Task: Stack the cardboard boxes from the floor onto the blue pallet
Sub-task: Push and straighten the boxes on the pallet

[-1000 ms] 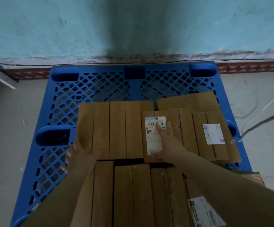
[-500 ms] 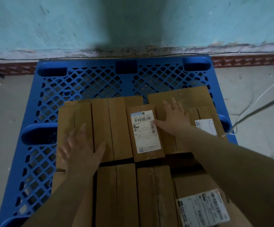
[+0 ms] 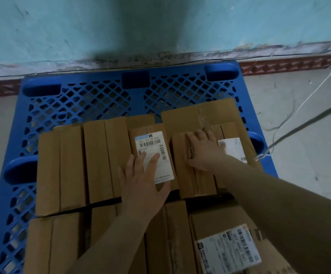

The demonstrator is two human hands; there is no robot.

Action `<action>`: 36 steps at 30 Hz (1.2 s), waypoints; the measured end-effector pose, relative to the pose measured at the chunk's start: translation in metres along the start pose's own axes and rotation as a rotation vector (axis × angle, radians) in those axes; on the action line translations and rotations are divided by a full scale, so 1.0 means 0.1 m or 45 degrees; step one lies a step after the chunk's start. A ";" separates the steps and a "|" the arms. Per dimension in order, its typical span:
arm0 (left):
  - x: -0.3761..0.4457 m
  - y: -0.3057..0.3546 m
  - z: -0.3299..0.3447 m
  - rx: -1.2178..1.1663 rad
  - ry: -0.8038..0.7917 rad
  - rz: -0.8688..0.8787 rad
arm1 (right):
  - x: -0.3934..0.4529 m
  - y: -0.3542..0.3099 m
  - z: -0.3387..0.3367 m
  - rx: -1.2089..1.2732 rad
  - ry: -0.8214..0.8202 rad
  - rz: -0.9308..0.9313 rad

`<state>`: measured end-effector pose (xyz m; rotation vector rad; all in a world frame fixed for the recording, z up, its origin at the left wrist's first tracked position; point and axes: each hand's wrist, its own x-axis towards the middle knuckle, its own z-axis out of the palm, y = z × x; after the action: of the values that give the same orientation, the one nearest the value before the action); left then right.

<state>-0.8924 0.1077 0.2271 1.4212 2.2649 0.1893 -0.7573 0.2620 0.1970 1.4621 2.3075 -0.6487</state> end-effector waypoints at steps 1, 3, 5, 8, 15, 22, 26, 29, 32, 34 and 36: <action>0.01 0.05 0.03 -0.004 -0.011 0.000 | -0.01 0.03 0.01 0.010 0.009 -0.006; 0.02 0.12 0.06 -0.001 -0.017 0.015 | 0.03 0.10 -0.03 0.033 0.048 0.035; 0.03 0.17 0.08 -0.004 -0.026 0.024 | 0.10 0.21 -0.10 0.044 0.083 0.152; 0.04 0.21 0.10 0.005 -0.047 0.013 | 0.17 0.45 -0.20 0.129 0.020 0.333; 0.04 0.26 0.16 0.073 -0.038 0.042 | 0.05 0.64 -0.13 0.123 -0.029 0.321; 0.22 0.51 0.28 0.040 0.019 0.181 | 0.11 1.08 -0.12 0.488 0.220 0.403; 0.36 0.76 0.47 -0.007 0.064 0.270 | 0.24 1.43 -0.03 0.636 0.277 0.540; 0.36 0.94 0.68 -0.028 0.058 0.389 | 0.31 1.66 0.11 0.908 0.205 0.672; 0.30 1.01 0.88 0.029 0.009 0.476 | 0.31 1.83 0.29 0.971 0.164 0.706; 0.28 1.00 0.98 0.070 -0.008 0.475 | 0.30 1.91 0.43 0.954 0.138 0.767; 0.27 0.98 1.02 0.073 0.009 0.469 | 0.28 1.98 0.54 0.965 0.094 0.859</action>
<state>-0.7764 0.1641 0.1627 1.8619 2.0099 0.2458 -0.5872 0.3269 0.0979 2.4402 1.4582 -1.3195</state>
